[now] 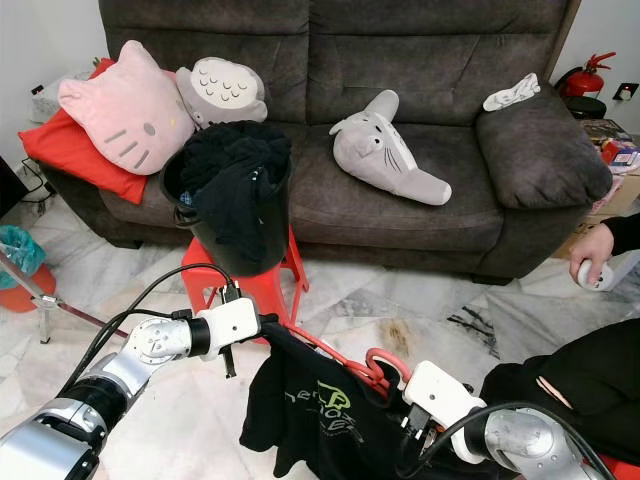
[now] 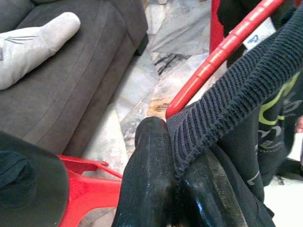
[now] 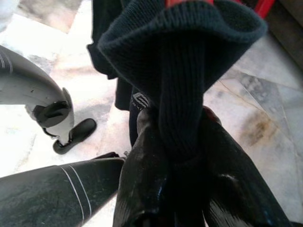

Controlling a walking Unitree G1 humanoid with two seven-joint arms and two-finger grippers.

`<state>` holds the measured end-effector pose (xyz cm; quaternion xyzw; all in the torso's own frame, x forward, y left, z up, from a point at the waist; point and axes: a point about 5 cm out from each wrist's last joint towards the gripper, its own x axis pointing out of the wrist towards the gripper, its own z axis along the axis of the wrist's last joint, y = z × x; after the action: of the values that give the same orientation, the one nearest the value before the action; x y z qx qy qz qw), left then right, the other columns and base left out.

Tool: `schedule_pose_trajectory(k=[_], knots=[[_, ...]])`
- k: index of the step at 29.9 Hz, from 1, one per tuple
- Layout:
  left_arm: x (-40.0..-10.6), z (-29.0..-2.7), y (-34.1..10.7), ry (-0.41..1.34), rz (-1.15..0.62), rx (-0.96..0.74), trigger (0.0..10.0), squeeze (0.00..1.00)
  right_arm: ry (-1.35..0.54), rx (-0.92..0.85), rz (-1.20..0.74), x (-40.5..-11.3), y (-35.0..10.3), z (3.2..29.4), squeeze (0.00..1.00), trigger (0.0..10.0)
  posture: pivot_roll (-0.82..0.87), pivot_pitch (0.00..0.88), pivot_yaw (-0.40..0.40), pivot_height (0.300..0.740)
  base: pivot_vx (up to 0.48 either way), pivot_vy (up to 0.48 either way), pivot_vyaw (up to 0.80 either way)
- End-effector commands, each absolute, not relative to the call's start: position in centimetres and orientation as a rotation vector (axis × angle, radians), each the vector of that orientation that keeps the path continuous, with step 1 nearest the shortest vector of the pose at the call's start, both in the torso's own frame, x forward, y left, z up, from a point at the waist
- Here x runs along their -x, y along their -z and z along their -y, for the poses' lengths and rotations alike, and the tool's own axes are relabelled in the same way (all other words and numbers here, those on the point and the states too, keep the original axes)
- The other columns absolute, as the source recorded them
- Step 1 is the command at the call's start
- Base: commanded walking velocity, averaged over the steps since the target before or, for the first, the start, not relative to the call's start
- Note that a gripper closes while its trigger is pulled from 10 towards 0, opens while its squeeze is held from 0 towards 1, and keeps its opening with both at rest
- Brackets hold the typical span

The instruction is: Hang hanger

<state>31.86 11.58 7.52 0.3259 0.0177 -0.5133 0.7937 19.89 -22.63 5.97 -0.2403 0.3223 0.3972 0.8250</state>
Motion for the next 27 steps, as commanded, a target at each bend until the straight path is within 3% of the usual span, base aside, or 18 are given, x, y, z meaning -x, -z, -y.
schedule_pose_trajectory(k=[1, 14, 21, 27], knots=[[-33.1, -14.1, -9.2, 1.003, -0.018, -0.703, 10.0, 0.00, -0.835, 0.530, -0.756, -18.9, -5.5, 24.3, 0.00, 10.0, -0.03, 0.049, 0.065, 0.740, 0.000, 0.000, 0.00], [-33.2, -14.6, -8.8, 0.998, -0.060, -0.731, 10.0, 0.00, -0.935, 0.457, -0.750, -17.0, -6.9, 24.1, 0.00, 10.0, -0.04, 0.053, 0.068, 0.740, 0.000, 0.000, 0.00], [-32.9, -14.2, -8.5, 1.040, -0.072, -0.721, 10.0, 0.00, -0.805, 0.437, -0.705, -17.3, -6.3, 24.6, 0.00, 10.0, -0.05, 0.054, 0.071, 0.740, 0.000, 0.000, 0.00], [-32.8, -14.4, -8.4, 1.059, -0.088, -0.739, 10.0, 0.00, -0.919, 0.385, -0.743, -15.5, -6.6, 23.8, 0.00, 10.0, -0.05, 0.057, 0.069, 0.740, 0.000, 0.000, 0.00]])
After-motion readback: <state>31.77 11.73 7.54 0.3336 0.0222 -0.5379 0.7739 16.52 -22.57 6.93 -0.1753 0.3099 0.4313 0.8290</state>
